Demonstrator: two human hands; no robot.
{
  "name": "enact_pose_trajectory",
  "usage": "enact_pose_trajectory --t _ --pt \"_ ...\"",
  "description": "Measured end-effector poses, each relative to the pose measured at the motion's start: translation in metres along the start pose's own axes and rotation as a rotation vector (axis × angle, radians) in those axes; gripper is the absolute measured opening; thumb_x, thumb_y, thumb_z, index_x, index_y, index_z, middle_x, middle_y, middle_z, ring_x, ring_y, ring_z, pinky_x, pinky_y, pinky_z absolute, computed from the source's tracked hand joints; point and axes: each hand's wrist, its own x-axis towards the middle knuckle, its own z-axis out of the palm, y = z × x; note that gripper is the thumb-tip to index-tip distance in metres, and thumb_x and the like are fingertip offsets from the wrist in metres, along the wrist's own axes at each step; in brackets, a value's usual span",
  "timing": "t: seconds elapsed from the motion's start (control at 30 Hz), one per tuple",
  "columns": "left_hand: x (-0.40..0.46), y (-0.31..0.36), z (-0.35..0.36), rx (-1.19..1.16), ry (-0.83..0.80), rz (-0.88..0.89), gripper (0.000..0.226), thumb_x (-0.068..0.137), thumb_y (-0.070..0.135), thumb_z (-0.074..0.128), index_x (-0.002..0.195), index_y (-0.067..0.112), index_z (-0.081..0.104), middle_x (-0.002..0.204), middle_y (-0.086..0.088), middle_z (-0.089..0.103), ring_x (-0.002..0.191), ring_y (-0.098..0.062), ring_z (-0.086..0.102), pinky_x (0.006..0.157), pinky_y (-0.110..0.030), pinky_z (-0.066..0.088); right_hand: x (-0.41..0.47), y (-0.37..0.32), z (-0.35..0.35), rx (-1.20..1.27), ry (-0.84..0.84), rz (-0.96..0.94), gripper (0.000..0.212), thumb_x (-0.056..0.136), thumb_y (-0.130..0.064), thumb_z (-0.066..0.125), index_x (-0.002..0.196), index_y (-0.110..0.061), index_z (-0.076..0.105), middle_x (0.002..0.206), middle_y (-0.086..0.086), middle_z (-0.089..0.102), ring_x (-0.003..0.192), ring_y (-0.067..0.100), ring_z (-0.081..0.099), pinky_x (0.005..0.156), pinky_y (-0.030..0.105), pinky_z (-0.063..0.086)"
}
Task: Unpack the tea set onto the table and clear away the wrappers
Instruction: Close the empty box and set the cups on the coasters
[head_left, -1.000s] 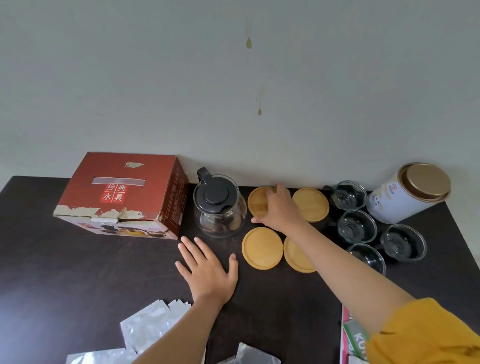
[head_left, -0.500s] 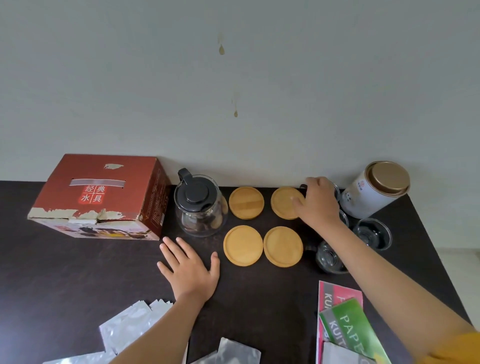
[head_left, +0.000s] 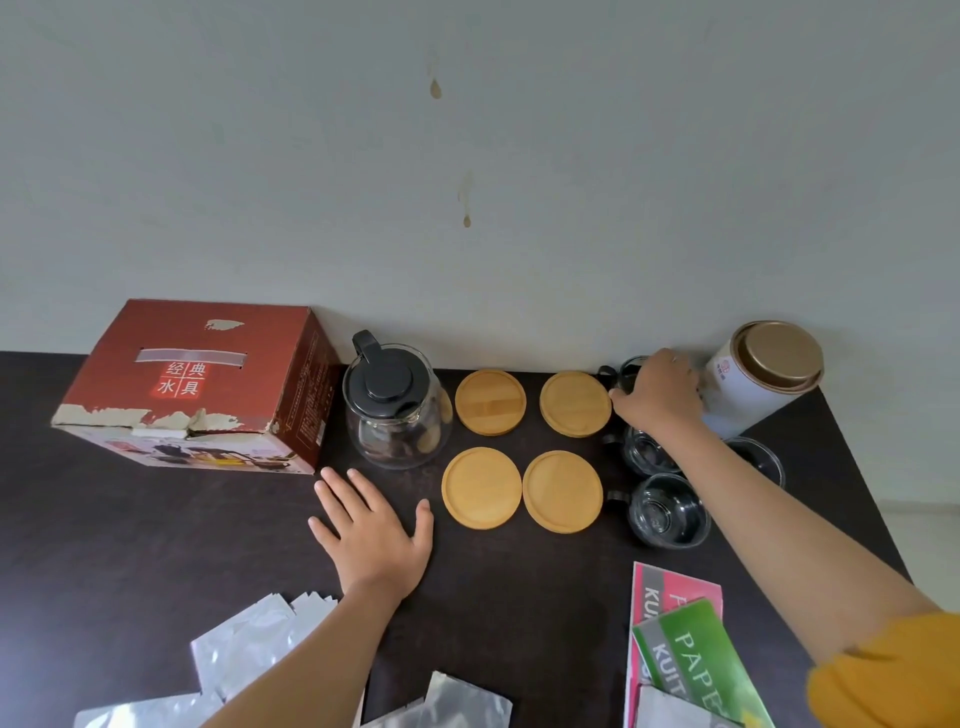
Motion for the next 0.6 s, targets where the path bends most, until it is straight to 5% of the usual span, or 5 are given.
enact_pose_trajectory --t 0.33,0.6 --pt "0.0 0.0 0.0 -0.002 0.002 0.001 0.098 0.08 0.068 0.014 0.148 -0.003 0.015 0.156 -0.027 0.005 0.145 -0.041 0.003 0.11 -0.061 0.019 -0.031 -0.026 -0.002 0.133 0.158 -0.174 0.07 0.078 -0.032 0.075 0.129 -0.002 0.037 0.129 0.017 0.041 0.121 0.033 0.039 0.081 0.037 0.045" --pt "0.0 0.0 0.0 -0.004 -0.005 -0.003 0.098 0.08 0.068 0.015 0.148 -0.002 0.015 0.156 -0.026 0.004 0.145 -0.041 0.002 0.11 -0.061 0.019 -0.053 -0.075 0.021 0.262 0.091 -0.402 0.081 0.075 -0.034 0.078 0.139 -0.008 0.035 0.135 0.01 0.042 0.127 0.027 0.039 0.092 0.032 0.044"
